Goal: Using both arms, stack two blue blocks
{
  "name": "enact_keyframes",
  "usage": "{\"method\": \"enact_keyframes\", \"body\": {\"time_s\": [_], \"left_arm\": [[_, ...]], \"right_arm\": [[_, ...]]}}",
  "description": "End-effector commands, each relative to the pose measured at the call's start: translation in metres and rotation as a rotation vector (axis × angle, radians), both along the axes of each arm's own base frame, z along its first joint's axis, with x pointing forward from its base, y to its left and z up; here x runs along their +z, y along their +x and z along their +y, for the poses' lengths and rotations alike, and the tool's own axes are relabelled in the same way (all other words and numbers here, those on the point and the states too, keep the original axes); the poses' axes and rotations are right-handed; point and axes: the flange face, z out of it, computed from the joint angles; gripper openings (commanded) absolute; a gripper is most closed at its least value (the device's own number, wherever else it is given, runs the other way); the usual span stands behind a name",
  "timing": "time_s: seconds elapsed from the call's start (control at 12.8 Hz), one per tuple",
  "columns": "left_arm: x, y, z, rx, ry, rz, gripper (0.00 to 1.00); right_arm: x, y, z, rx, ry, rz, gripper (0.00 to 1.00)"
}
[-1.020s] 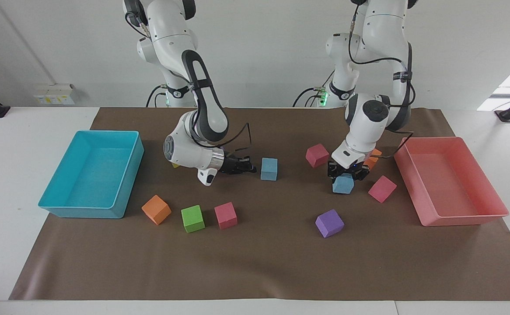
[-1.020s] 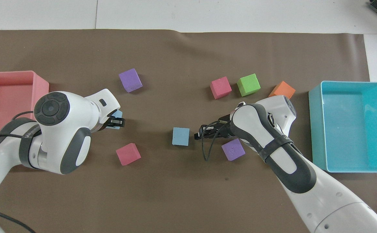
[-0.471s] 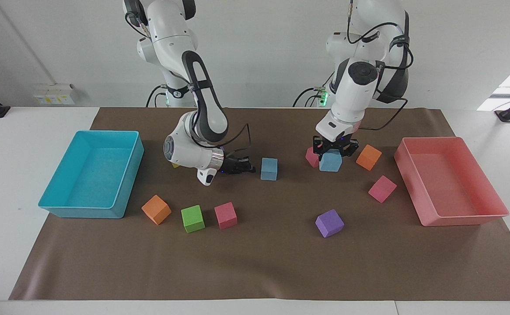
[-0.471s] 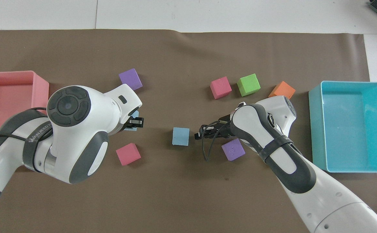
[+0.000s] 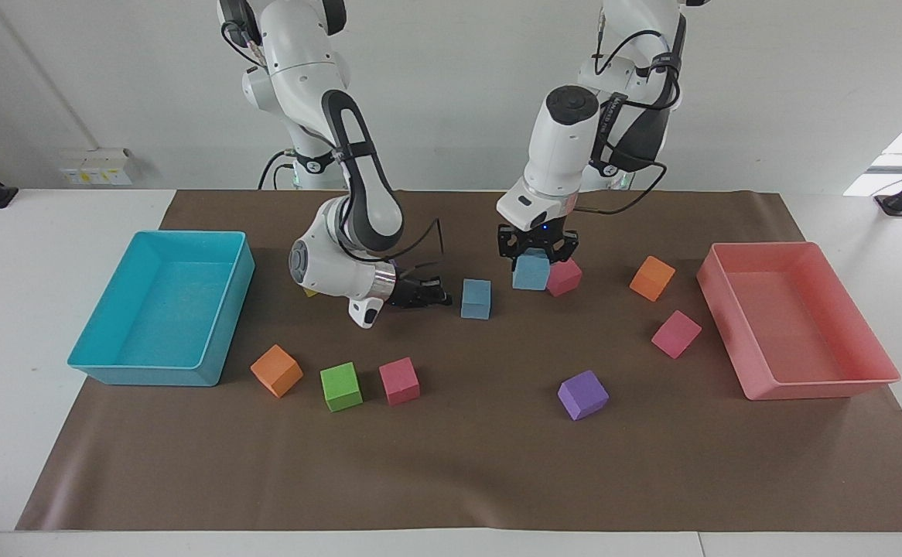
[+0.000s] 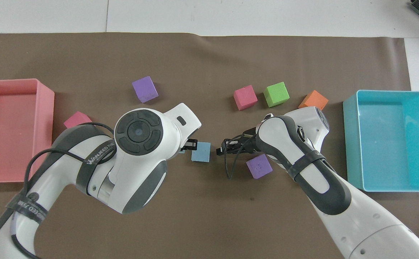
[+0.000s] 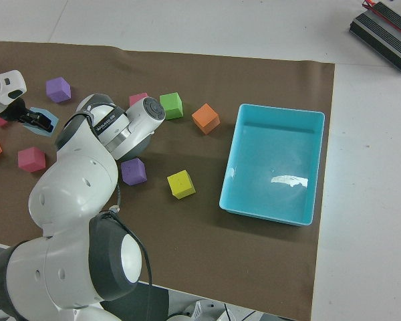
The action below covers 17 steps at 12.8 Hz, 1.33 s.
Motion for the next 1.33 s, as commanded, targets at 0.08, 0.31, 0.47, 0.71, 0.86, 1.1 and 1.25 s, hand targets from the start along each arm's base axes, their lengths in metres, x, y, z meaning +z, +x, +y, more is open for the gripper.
{"method": "enact_keyframes", "body": {"time_s": [0.08, 0.31, 0.47, 0.71, 0.86, 1.1, 1.25], "left_arm": [[-0.010, 0.002, -0.041, 0.042, 0.009, -0.014, 0.41], [-0.020, 0.005, -0.057, 0.061, -0.007, -0.025, 0.41], [-0.024, 0.003, -0.057, 0.059, -0.005, -0.023, 0.41], [-0.032, 0.000, -0.061, 0.051, -0.003, -0.020, 0.41], [-0.048, -0.006, -0.067, 0.039, 0.001, -0.013, 0.41], [-0.056, -0.009, -0.066, 0.062, -0.003, -0.016, 0.41], [-0.061, -0.012, -0.063, 0.065, -0.008, -0.020, 0.41]], "right_arm": [[-0.001, -0.002, -0.002, -0.018, 0.021, -0.020, 0.00], [-0.001, -0.002, -0.002, -0.018, 0.021, -0.020, 0.00], [-0.001, -0.002, -0.003, -0.019, 0.021, -0.020, 0.00], [0.000, -0.002, -0.002, -0.020, 0.022, -0.021, 0.00], [0.000, -0.002, -0.002, -0.020, 0.022, -0.021, 0.00], [0.000, -0.001, -0.003, -0.023, 0.022, -0.020, 0.00], [0.000, -0.001, -0.003, -0.023, 0.022, -0.020, 0.00]]}}
